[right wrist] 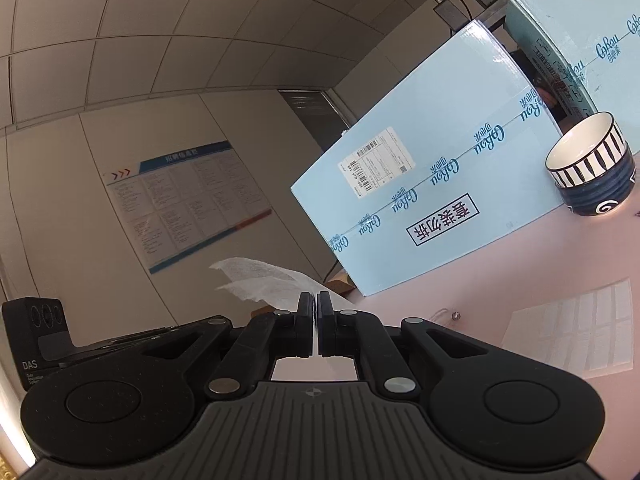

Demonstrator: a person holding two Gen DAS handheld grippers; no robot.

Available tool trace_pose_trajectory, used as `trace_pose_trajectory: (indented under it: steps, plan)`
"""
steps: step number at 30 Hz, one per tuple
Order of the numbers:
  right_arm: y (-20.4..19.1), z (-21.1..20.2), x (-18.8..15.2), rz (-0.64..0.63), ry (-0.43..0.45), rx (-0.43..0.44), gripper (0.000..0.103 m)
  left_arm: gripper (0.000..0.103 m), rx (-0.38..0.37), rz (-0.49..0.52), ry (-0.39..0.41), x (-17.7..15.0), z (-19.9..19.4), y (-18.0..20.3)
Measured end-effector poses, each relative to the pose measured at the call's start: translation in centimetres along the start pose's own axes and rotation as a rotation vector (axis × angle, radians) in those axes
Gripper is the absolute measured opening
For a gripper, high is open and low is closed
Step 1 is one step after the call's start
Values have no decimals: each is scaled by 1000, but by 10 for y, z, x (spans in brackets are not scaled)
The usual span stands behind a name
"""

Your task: Fold shopping bag

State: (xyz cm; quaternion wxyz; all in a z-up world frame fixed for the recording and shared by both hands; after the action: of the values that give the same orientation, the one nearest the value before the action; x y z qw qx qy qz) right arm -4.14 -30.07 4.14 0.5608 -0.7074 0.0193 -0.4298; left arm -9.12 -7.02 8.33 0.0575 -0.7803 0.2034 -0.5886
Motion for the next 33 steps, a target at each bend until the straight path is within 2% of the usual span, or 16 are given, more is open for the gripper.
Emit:
trace_pose_trajectory:
  steps: [4, 8, 15, 20, 25, 33]
  plan:
    - [8, -16, 0, 61, 17, -21, 3, 12, 0, 24, 8, 4, -3, 1]
    - [16, -37, 1, 99, 44, -55, 3, 20, -43, 44, -13, -4, 3, 13]
    - [28, -62, 1, 109, 94, -132, 3, 28, -151, 29, -127, -42, 27, 41]
    - [35, -64, -3, 108, 94, -161, 3, 35, -182, 26, -170, -61, 36, 54]
    - [37, -50, -9, 89, 62, -182, 6, 38, -193, 39, -163, -60, 45, 61]
    - [24, -16, -17, 42, -12, -190, 6, 39, -231, 144, -99, -36, 68, 73]
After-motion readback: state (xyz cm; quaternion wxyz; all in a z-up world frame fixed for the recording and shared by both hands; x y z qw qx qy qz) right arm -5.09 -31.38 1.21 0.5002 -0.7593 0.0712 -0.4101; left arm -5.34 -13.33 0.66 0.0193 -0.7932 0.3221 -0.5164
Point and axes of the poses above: each gripper's, at about its wrist camera, not at the fingertips, and z roughly the way its jaws point, y to its right, x to its top, the point moved 7 cm from there along z, roughly the way its jaws point, and after that the axes turned 14 degrees about z, right-handed, at the moved point
